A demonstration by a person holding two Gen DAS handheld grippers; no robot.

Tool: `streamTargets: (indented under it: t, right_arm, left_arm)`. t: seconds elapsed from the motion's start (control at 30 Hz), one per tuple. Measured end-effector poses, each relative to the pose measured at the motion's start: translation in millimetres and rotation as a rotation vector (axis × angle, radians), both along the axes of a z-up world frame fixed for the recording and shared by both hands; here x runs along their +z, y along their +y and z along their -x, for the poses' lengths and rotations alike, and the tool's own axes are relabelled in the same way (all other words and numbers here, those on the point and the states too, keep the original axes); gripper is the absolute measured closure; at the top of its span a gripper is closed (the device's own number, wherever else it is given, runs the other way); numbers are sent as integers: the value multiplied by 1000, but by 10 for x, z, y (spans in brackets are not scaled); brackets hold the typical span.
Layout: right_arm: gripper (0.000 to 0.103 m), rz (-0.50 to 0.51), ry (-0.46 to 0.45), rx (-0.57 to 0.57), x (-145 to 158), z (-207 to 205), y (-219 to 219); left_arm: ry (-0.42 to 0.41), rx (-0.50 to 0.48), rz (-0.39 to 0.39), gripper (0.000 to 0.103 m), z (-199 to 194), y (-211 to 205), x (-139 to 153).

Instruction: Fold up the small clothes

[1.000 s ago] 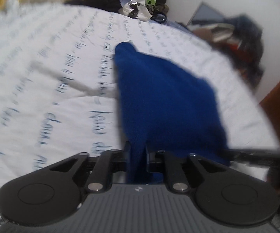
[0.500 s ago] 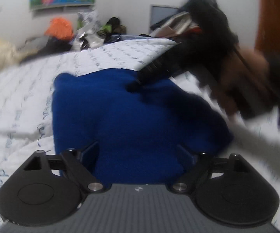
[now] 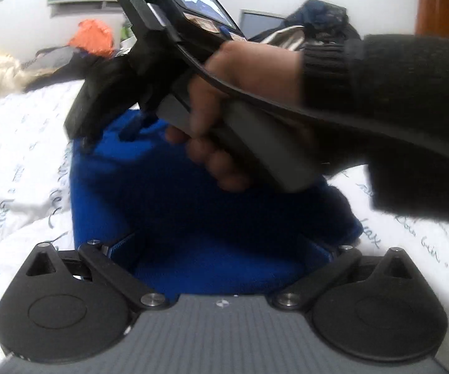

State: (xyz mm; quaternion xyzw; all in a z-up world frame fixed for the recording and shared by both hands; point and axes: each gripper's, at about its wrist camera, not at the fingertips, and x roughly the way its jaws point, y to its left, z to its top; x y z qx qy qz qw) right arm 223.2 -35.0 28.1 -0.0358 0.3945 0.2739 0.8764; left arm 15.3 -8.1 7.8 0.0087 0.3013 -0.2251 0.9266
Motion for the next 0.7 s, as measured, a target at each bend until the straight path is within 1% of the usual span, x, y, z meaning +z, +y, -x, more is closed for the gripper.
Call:
streamTargets:
  t: [0.03, 0.07, 0.13, 0.17, 0.2, 0.23, 0.27, 0.3, 0.33, 0.37, 0.4, 0.43, 0.5, 0.53, 0.57, 0.6, 0.67, 0.7]
  right_arm:
    - [55, -1, 13, -28, 7, -70, 39]
    - [53, 41, 8, -23, 29, -56, 116]
    - [50, 160, -52, 30, 11, 71, 273]
    - [49, 178, -81, 36, 28, 183, 251]
    - [49, 174, -100, 18, 93, 258, 189]
    - [48, 147, -109, -23, 178, 366, 69]
    - [48, 89, -117, -50, 281, 502, -87]
    - [47, 10, -118, -52, 371, 595, -215]
    - [42, -56, -110, -51, 404, 700, -357]
    - [32, -80, -91, -66, 408, 763, -460]
    - [29, -58, -48, -86, 355, 739, -500]
    - [29, -7, 6, -103, 203, 664, -528]
    - [26, -7, -122, -52, -37, 633, -605]
    - [25, -44, -140, -51, -70, 605, -655]
    - [25, -56, -120, -70, -42, 561, -655]
    - [25, -34, -103, -80, 4, 545, -610]
    - [24, 10, -75, -99, 134, 597, -571]
    - [24, 1, -74, -118, 222, 683, -620]
  left_arm:
    - [4, 4, 16, 0, -25, 26, -5]
    - [4, 2, 21, 0, -29, 35, -5]
    - [0, -2, 10, 0, -5, 26, -18]
    - [-3, -5, 5, 0, 11, 19, -22]
    - [-3, -4, 10, 0, 13, 27, -23]
    - [-2, -2, 19, 0, 14, 46, -28]
    - [-1, 1, 27, 0, 20, 56, -29]
    - [-1, 2, 29, 0, 20, 58, -33]
    - [-1, 2, 27, 0, 15, 54, -37]
    - [-1, 3, 23, 0, 8, 43, -40]
    - [-2, 2, 18, 0, 28, 49, -46]
    - [-2, -1, 15, 0, 30, 43, -52]
    - [-3, -9, 7, 0, 27, 34, -59]
    - [-6, -8, -2, 0, 34, 29, -62]
    - [-11, -4, -5, 0, 51, 31, -50]
    - [-22, 12, -5, 1, 96, 48, -13]
    - [-45, 80, 1, 1, 237, 132, 46]
    - [-34, 112, 19, 1, 308, 211, 73]
